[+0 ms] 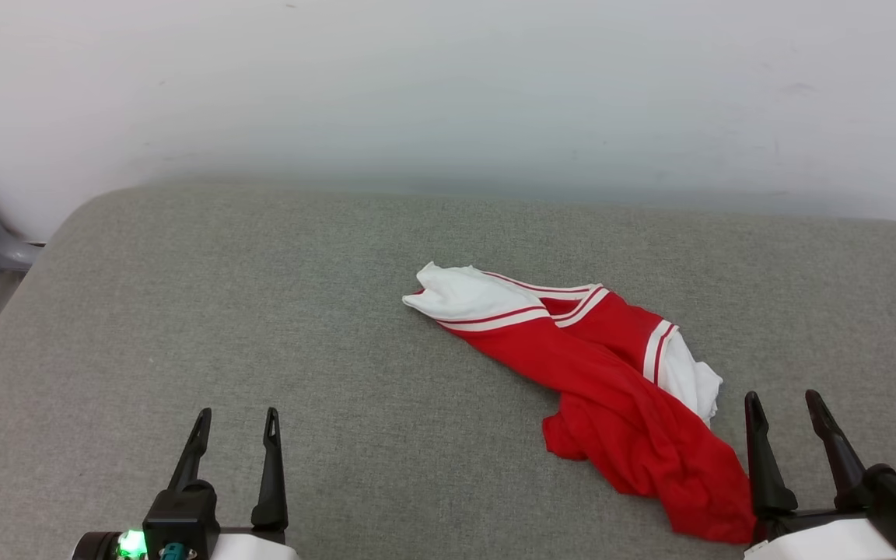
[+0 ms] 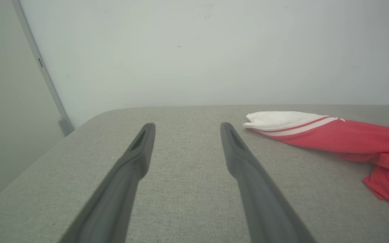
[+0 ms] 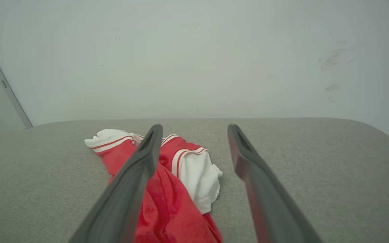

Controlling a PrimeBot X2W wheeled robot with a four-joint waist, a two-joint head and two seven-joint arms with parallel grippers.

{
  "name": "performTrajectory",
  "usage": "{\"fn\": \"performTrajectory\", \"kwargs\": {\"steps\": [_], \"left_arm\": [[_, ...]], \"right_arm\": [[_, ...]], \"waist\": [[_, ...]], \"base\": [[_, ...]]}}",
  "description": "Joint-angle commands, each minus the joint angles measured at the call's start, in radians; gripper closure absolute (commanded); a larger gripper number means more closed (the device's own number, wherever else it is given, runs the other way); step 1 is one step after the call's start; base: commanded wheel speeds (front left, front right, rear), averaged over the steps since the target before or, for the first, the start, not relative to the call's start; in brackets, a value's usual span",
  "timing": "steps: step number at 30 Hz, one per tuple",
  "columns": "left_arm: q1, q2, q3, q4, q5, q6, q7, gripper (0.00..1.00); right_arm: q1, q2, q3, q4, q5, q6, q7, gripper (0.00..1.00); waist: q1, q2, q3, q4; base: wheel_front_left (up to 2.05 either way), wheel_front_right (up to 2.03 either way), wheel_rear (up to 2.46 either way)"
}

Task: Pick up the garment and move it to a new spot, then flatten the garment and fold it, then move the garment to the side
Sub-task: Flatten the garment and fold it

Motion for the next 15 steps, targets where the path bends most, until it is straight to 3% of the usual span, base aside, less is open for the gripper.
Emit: {"fn": "performTrajectory", "kwargs": {"steps": [1, 10, 15], "left_arm": [[0.006, -0.001, 0.004, 0.003, 0.01, -0.004, -0.003, 0.0], [0.0, -0.01, 0.017, 0.015, 0.017, -0.017, -0.003, 0.0], [-0.07, 0.002, 0.02, 0.025, 0.012, -0.052, -0.003, 0.0]], "right_arm": [[0.004, 0.002, 0.002, 0.004, -0.001, -0.001, -0.002, 0.0], [-0.003, 0.002, 0.004, 0.008, 0.001, -0.001, -0.002, 0.0], [-0.015, 0.002, 0.007, 0.005, -0.002, -0.001, -0.002, 0.0]], "waist": [[0.0, -0.0001, 0.0, 0.0], [0.0, -0.0001, 0.0, -0.003], [0.0, -0.0001, 0.01, -0.005]], "base": [[0.0, 0.0, 0.0], [0.0, 0.0, 0.0], [0.0, 0.0, 0.0]]}}
